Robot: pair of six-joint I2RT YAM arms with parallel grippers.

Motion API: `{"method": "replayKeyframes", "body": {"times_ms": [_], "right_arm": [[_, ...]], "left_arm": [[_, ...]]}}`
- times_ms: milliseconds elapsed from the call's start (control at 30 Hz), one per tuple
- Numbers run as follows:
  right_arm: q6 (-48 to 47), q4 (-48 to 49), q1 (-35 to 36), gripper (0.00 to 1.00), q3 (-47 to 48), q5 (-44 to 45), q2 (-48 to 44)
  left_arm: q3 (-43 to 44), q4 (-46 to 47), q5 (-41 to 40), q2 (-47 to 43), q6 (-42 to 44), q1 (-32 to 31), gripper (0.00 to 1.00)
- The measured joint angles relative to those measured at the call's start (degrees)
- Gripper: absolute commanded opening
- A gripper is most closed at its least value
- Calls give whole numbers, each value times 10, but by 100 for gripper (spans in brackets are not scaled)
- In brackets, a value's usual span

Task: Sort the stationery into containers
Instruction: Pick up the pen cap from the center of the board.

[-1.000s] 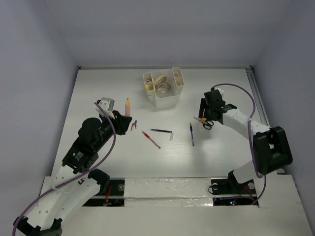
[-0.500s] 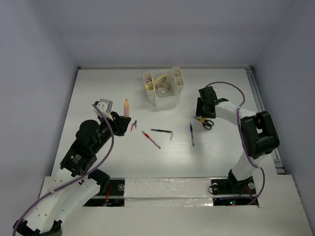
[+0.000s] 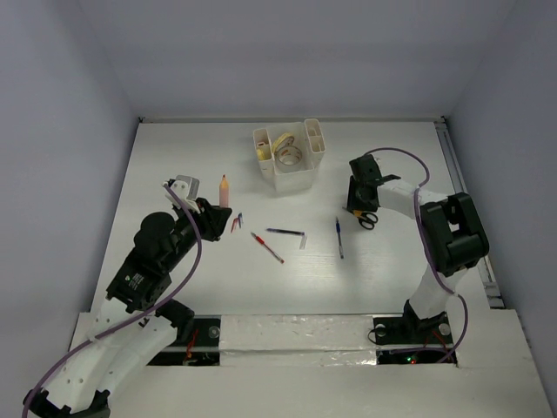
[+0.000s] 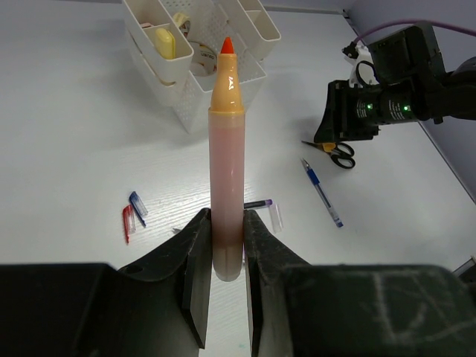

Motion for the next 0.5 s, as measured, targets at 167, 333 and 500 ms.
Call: {"method": "replayKeyframes", "body": {"times_ms": [167, 333, 500], "right_arm": [[3, 8, 0, 52, 0, 0, 2], [3, 12, -3, 46, 6, 0, 10], [5, 12, -3, 29, 6, 0, 11]], "left_arm": [[0, 0, 0, 0, 0, 0, 0], [0, 0, 2, 1, 0, 0, 0], [0, 0, 2, 2, 0, 0, 0]]}}
